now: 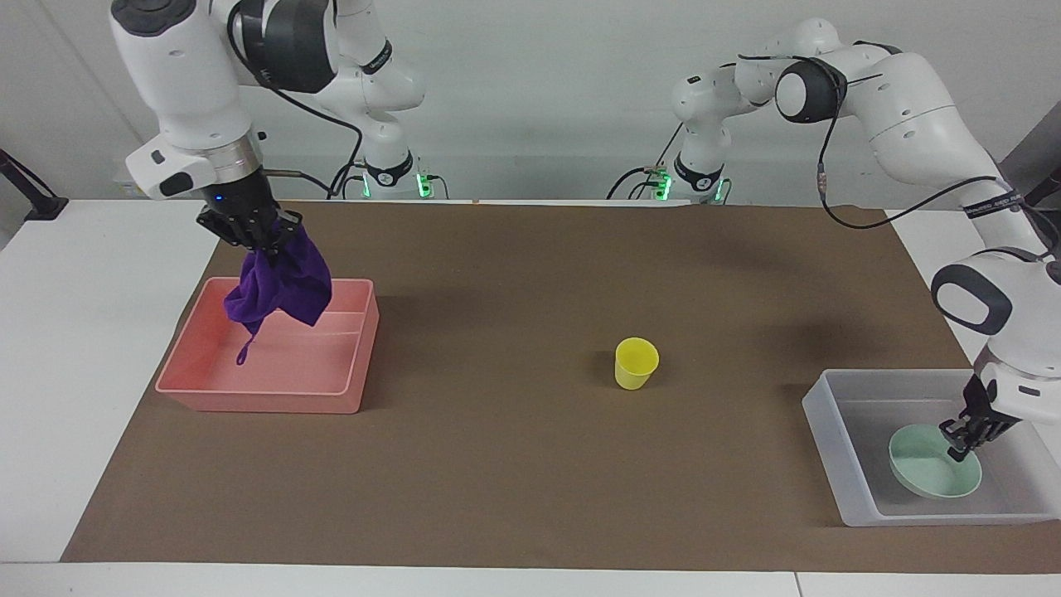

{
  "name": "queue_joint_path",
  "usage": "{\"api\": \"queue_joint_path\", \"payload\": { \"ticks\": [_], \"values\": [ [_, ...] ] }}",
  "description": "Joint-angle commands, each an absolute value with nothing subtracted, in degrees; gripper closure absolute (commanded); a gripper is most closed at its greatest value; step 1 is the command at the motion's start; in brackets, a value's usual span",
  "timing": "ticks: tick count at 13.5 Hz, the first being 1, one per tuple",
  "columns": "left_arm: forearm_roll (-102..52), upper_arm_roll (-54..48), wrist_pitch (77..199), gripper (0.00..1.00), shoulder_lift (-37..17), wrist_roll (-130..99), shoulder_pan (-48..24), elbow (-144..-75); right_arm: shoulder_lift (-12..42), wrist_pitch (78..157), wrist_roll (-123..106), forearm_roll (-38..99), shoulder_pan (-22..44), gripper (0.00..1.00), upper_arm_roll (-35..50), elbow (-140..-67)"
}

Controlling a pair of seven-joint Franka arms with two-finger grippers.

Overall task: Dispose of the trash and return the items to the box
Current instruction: 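Carry the purple cloth into the pink box with the right gripper and release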

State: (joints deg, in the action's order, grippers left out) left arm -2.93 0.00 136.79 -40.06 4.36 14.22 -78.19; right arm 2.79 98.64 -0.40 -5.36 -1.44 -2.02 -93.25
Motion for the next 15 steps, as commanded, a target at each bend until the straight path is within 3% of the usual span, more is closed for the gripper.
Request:
{"api": "queue_joint_path", "payload": {
  "ticks": [1,2,4,5,8,11,12,13,14,15],
  "values": [
    [-2.46,-0.35,137.9,1.0,-35.86,4.57,14.77,-83.94,-4.12,110.09,-5.17,-4.04,-6.14,1.0,-1.32,-109.64],
    [-2.46,-0.26,137.9,0.94,-35.77,4.48,14.77,-83.94,-4.39,113.0,-5.27,-4.04,-6.85,1.0,-1.32,-112.56],
    [-2.46,-0.26,137.73,0.58,-35.77,4.57,14.77,-83.67,-2.82,117.58,-5.19,-4.04,-7.82,1.0,-1.32,-115.13],
    [-2.37,-0.18,137.29,0.48,-35.68,4.66,14.85,-83.5,-2.12,119.77,-5.01,-4.04,-8.0,1.0,-1.32,-116.44],
    [-2.37,-0.09,132.56,0.42,-31.31,4.75,14.51,-83.5,0.61,129.17,-4.66,-3.96,-8.09,1.0,-1.32,-122.06],
    [-1.94,-0.09,125.88,0.4,-25.07,4.92,11.97,-83.67,0.79,130.43,-3.52,-3.96,-8.52,1.0,-1.32,-124.62],
    [-1.24,-0.09,123.86,0.32,-23.48,4.92,10.56,-83.67,1.4,130.52,-2.91,-3.96,-8.44,0.95,-1.32,-124.72],
    [-1.14,-0.17,121.84,0.27,-22.16,4.92,9.07,-83.67,1.84,130.52,-1.94,-3.96,-8.44,0.77,-1.32,-124.63],
    [-1.06,-0.18,119.64,0.22,-20.93,4.83,7.4,-83.67,2.11,130.6,-1.59,-3.96,-8.44,0.65,-1.32,-124.63],
    [-1.05,-0.09,117.53,0.17,-20.22,4.75,5.47,-83.76,2.2,131.3,-1.58,-3.96,-8.35,0.64,-1.32,-124.63]
  ]
}}
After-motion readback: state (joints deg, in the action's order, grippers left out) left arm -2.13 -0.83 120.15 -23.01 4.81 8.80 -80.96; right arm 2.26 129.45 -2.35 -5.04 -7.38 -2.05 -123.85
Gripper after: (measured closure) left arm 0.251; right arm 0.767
